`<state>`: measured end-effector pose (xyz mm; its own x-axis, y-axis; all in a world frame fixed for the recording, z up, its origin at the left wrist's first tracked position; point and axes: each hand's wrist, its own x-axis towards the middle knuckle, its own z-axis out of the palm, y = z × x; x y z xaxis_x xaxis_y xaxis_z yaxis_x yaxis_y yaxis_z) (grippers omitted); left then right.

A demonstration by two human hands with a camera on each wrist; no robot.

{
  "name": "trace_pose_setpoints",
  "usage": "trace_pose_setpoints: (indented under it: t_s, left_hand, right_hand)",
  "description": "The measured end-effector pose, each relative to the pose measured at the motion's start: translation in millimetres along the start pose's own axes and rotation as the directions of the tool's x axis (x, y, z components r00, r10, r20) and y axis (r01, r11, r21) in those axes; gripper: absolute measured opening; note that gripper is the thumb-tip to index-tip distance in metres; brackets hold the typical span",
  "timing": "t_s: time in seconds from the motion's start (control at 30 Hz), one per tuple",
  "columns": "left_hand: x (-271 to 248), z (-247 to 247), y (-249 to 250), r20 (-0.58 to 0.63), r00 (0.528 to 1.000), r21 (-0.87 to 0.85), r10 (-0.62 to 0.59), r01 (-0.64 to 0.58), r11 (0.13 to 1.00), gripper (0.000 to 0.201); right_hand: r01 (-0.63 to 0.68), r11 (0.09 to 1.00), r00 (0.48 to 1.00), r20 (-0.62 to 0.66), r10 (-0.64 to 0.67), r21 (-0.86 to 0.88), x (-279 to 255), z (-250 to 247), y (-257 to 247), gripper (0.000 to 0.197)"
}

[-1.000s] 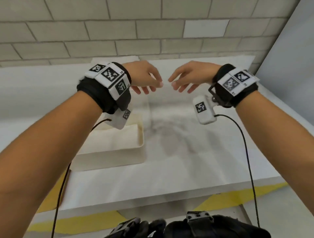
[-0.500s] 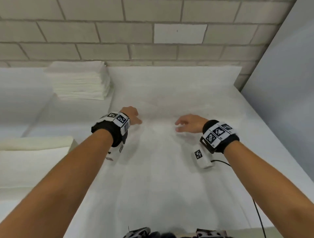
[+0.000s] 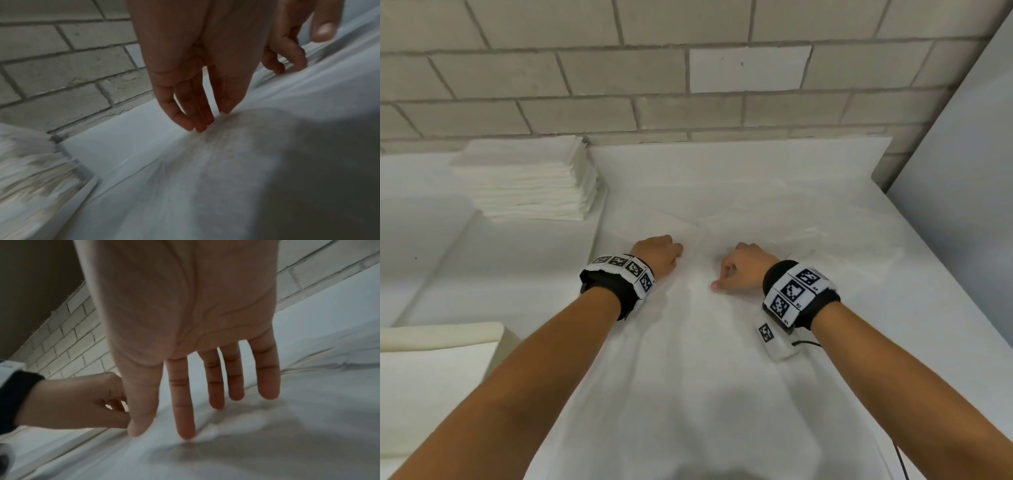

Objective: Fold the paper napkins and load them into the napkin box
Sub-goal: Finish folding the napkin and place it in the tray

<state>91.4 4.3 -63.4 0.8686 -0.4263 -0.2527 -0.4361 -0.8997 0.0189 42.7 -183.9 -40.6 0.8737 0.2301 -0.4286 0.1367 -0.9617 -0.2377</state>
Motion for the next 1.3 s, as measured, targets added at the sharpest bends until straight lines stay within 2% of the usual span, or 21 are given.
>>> trace_pose_setpoints:
  t_s: [0.1, 0.2, 0.3, 0.37, 0.43, 0.53, 0.67, 0.73, 0.77, 0.8, 0.83, 0.87, 0.9, 0.93, 0.97, 1.0, 1.07, 1.13, 1.17, 1.23, 1.3]
  left_hand:
    - [0, 0, -5, -0.053, 0.998, -0.042, 0.023, -0.025, 0.999, 0.032]
    - [-6, -9, -10, -0.32, 0.946, -0.336, -0.056, -0.058, 0.94, 0.026]
    - [-17, -28, -1, -0.513, 0.837, -0.581, -0.19, -0.175, 0.795, 0.019]
    - [-24, -38, 9, -0.501, 0.847, -0.669, -0.177, -0.249, 0.7, 0.017]
    - [-30, -41, 16, -0.495, 0.859, -0.686, -0.133, -0.292, 0.667, 0.015]
    - [-33, -37, 14, -0.522, 0.847, -0.658, -0.102, -0.324, 0.68, 0.015]
    - [-36, -27, 14, -0.65, 0.724, -0.258, 0.23, -0.495, 0.83, 0.02]
    - [-37, -22, 14, -0.616, 0.77, -0.352, 0.164, -0.456, 0.817, 0.021]
    - [-38, -23, 13, -0.57, 0.822, -0.522, 0.0, -0.362, 0.773, 0.028]
    - [-40, -26, 12, -0.448, 0.87, -0.735, -0.209, -0.225, 0.64, 0.043]
    - [-43, -31, 13, -0.226, 0.904, -0.924, -0.362, -0.082, 0.373, 0.061]
    - [-45, -36, 13, 0.008, 0.917, -0.998, -0.399, 0.034, 0.06, 0.075]
    - [-47, -43, 14, 0.159, 0.922, -0.98, -0.353, 0.103, -0.173, 0.077]
    - [-46, -45, 14, 0.223, 0.935, -0.941, -0.275, 0.132, -0.312, 0.068]
    - [-44, -47, 14, 0.232, 0.951, -0.915, -0.206, 0.142, -0.377, 0.052]
    - [-41, -46, 15, 0.211, 0.964, -0.91, -0.161, 0.133, -0.393, 0.045]
    - [-29, -41, 14, 0.15, 0.965, -0.927, -0.217, 0.061, -0.371, 0.045]
    - [-23, -37, 9, 0.119, 0.936, -0.941, -0.331, 0.0, -0.34, 0.026]
    - [-24, -36, 5, 0.12, 0.916, -0.937, -0.382, -0.022, -0.348, 0.012]
    - [-26, -34, -6, 0.155, 0.871, -0.894, -0.467, -0.078, -0.441, 0.012]
    - [-29, -31, -18, 0.166, 0.84, -0.839, -0.516, -0.154, -0.522, 0.014]
  right_hand:
    - [0.009, 1.0, 1.0, 0.026, -0.009, 0.011, 10, -14, -6, 0.045]
    - [-0.071, 0.95, 0.996, -0.033, 0.085, 0.306, 23, -28, -13, 0.06]
    - [-0.128, 0.575, 0.981, 0.017, 0.194, 0.808, 32, -39, -21, 0.07]
    - [-0.052, 0.301, 0.984, -0.002, 0.179, 0.952, 33, -43, -24, 0.07]
    - [0.06, 0.137, 0.98, -0.085, 0.18, 0.989, 33, -50, -24, 0.073]
    - [0.068, 0.137, 0.981, -0.091, 0.171, 0.988, 33, -61, -25, 0.075]
    - [-0.028, 0.367, 0.991, -0.021, 0.131, 0.93, 29, -58, -21, 0.068]
    - [-0.017, 0.331, 0.991, -0.029, 0.133, 0.943, 28, -48, -17, 0.063]
    - [0.028, 0.245, 0.988, -0.064, 0.139, 0.969, 25, -44, -16, 0.062]
    - [0.084, 0.129, 0.984, -0.103, 0.146, 0.988, 24, -40, -13, 0.062]
    - [0.129, 0.004, 0.981, -0.128, 0.145, 0.992, 22, -38, -11, 0.062]
    - [0.148, -0.095, 0.982, -0.135, 0.132, 0.984, 23, -35, -8, 0.062]
    - [0.148, -0.152, 0.986, -0.133, 0.101, 0.977, 22, -32, -8, 0.062]
    - [0.137, -0.153, 0.99, -0.129, 0.064, 0.979, 22, -28, -9, 0.063]
    - [0.128, -0.104, 0.992, -0.128, 0.009, 0.986, 20, -25, -11, 0.065]
    - [0.119, -0.022, 0.991, -0.12, -0.063, 0.993, 19, -21, -12, 0.065]
    - [0.119, 0.128, 0.985, -0.101, -0.137, 0.985, 14, -17, -11, 0.051]
    - [0.042, 0.24, 0.999, -0.035, -0.034, 0.97, 10, -19, -7, 0.049]
    - [-0.03, 0.379, 0.997, -0.001, 0.08, 0.925, 8, -21, -3, 0.058]
    - [-0.168, 0.753, 0.971, -0.026, 0.238, 0.637, 12, -17, 7, 0.06]
    - [-0.237, 0.944, 0.967, -0.035, 0.251, 0.229, 16, -7, 9, 0.049]
